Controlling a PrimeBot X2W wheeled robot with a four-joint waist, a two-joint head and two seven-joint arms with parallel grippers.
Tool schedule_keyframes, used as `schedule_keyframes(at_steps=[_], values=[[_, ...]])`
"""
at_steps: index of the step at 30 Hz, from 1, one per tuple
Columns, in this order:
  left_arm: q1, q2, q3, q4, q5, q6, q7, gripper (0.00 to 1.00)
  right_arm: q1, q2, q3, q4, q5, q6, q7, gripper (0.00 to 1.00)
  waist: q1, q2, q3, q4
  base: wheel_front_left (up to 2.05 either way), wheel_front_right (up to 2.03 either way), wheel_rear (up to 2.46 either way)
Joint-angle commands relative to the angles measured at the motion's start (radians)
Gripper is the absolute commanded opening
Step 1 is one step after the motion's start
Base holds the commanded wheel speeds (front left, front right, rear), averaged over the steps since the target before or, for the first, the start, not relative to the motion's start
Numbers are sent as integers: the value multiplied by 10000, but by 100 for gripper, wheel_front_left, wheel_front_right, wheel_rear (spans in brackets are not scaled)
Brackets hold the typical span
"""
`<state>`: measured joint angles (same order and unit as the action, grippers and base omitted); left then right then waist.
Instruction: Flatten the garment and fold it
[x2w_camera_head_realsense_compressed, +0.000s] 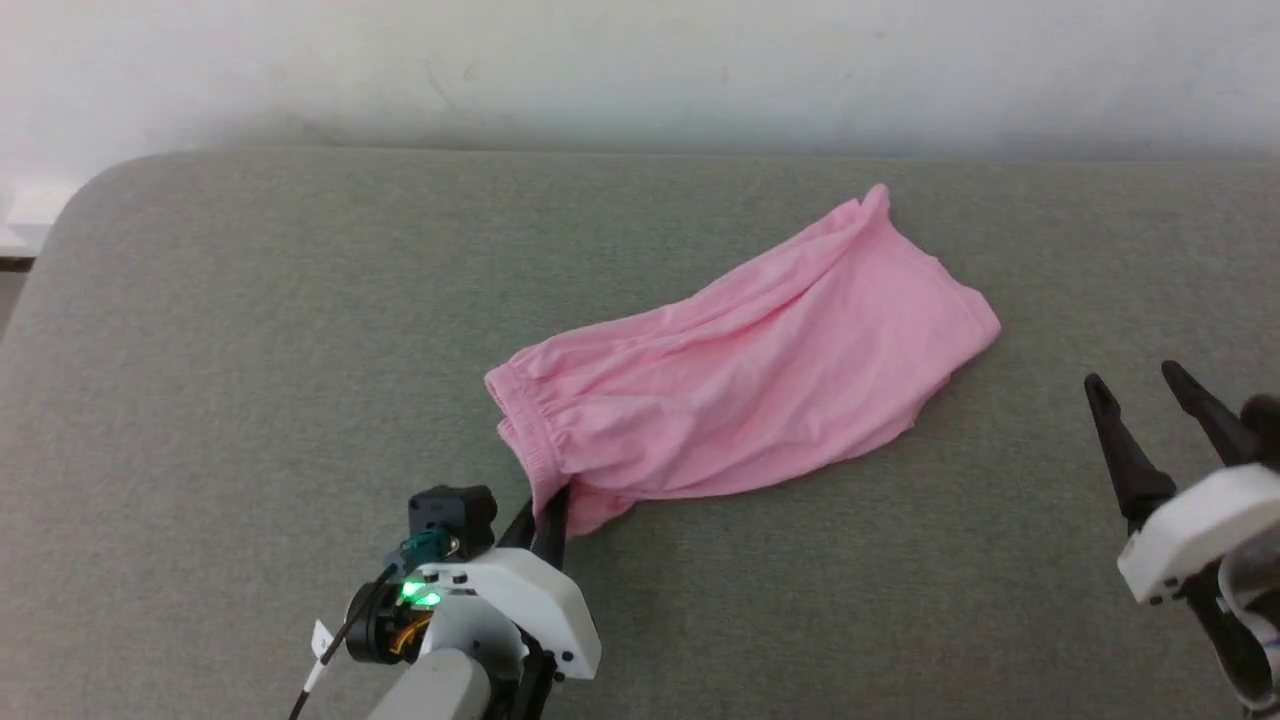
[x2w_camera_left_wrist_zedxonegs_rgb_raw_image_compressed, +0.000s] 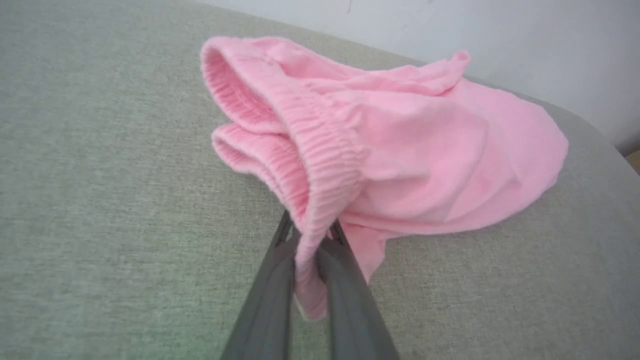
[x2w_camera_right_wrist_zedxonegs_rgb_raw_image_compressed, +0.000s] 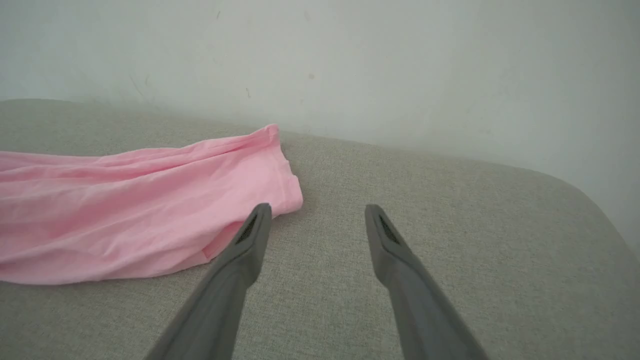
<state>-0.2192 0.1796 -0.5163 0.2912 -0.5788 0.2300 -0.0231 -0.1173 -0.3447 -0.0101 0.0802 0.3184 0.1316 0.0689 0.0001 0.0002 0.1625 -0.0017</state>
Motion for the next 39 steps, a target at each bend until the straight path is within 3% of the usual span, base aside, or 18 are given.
schedule_keyframes(at_steps=[1, 7, 12, 21, 28, 29, 39], values=[[75, 46, 27, -76, 67, 14, -96, 0, -241, -17, 26, 45, 6, -9, 141, 100, -1, -2, -9, 377, 0, 0, 0], [23, -23, -248, -527, 228, -134, -317, 0, -1662, -127, 739, 1054, 423, -9, 2400, 100, -1, -2, 326, 1037, 0, 0, 0], [-135, -206, -526, -546, 354, -223, -387, 0, -3056, -56, 947, 2591, 283, -9, 3707, 100, -1, -2, 658, 1462, 0, 0, 0], [-540, -529, -957, -377, 535, -367, -460, 0, -4669, -90, 1260, 5120, -364, -9, 4738, 100, -1, -2, 1122, 2062, 0, 0, 0], [-796, -673, -1179, -213, 606, -446, -515, 0, -5008, -292, 2371, 6316, -255, -9, 5052, 100, -1, -2, 1280, 2279, 0, 0, 0], [-801, -683, -1191, -175, 596, -448, -522, 0, -5021, -325, 2521, 6426, -156, -9, 5062, 0, -1, -2, 1254, 2279, 0, 0, 0], [-527, -309, -1064, 82, 441, -511, -674, 0, -4654, -501, 2606, 6612, 1133, -9, 3984, 0, -1, -2, 321, 1793, 0, 0, 0]])
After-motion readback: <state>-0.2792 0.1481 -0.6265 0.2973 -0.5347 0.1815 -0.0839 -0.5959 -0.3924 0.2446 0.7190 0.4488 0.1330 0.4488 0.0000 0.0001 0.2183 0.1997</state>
